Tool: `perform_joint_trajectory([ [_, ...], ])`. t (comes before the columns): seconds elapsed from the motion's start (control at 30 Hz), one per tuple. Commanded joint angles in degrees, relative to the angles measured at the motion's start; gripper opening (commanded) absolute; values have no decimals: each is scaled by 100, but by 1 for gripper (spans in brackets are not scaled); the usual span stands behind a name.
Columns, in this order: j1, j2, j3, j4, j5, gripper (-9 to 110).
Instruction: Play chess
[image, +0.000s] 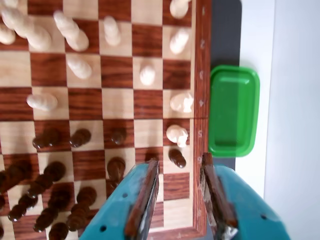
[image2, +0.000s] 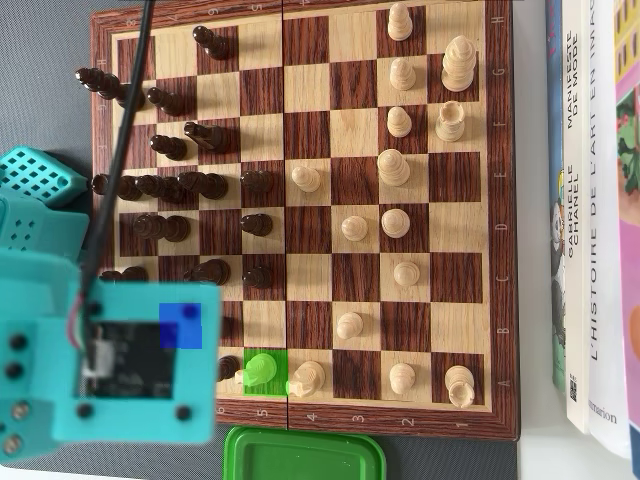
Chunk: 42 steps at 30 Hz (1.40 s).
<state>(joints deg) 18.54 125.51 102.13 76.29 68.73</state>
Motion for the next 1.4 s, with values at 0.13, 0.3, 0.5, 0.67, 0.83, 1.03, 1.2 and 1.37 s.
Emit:
perform_joint_trajectory([
  [0.13,-633,923,650,-1406,738,14],
  [0.3,-1046,1380,1160,-2355,1090,14],
  [0.5,-1485,1942,2048,-3894,1529,14],
  [0.67,-1661,2417,2962,-5414,1784,14],
  [0.83,-1793,2813,3639,-6768,1916,14],
  [1.03,-1916,3340,4307,-8271,1907,14],
  [1.2,-1916,3665,4860,-9431,1907,14],
  [1.37,-1925,4034,5361,-10090,1898,14],
])
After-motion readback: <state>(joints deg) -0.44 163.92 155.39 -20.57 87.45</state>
